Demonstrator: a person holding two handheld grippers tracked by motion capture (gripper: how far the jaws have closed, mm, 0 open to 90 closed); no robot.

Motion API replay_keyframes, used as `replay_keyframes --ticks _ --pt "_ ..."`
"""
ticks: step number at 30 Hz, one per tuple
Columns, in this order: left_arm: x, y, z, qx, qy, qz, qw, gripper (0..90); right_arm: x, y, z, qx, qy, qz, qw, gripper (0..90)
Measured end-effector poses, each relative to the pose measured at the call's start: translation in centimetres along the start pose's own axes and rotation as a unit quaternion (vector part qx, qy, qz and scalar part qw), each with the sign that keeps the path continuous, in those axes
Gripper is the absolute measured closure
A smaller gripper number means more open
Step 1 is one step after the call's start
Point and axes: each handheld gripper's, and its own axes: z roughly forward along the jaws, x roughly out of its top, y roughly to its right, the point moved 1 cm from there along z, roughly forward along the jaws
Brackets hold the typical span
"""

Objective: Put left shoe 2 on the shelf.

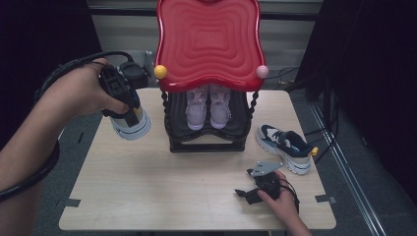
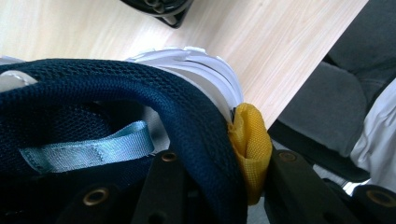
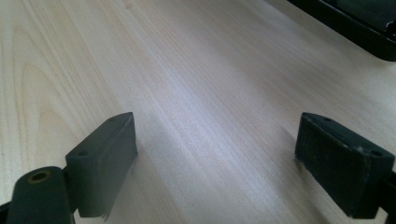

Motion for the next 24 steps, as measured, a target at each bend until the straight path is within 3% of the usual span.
replay_keyframes --ticks 15,24 --pt "1.2 0.2 -5.2 0.042 0.025 0.034 0.9982 74.8 0.0 0.0 0.0 0.000 0.001 0.000 1.0000 12.3" --pt "2.6 0.7 -7.3 0.069 0.037 0.069 0.9945 74.6 0.0 0.0 0.0 0.001 0.001 0.001 1.0000 12.3"
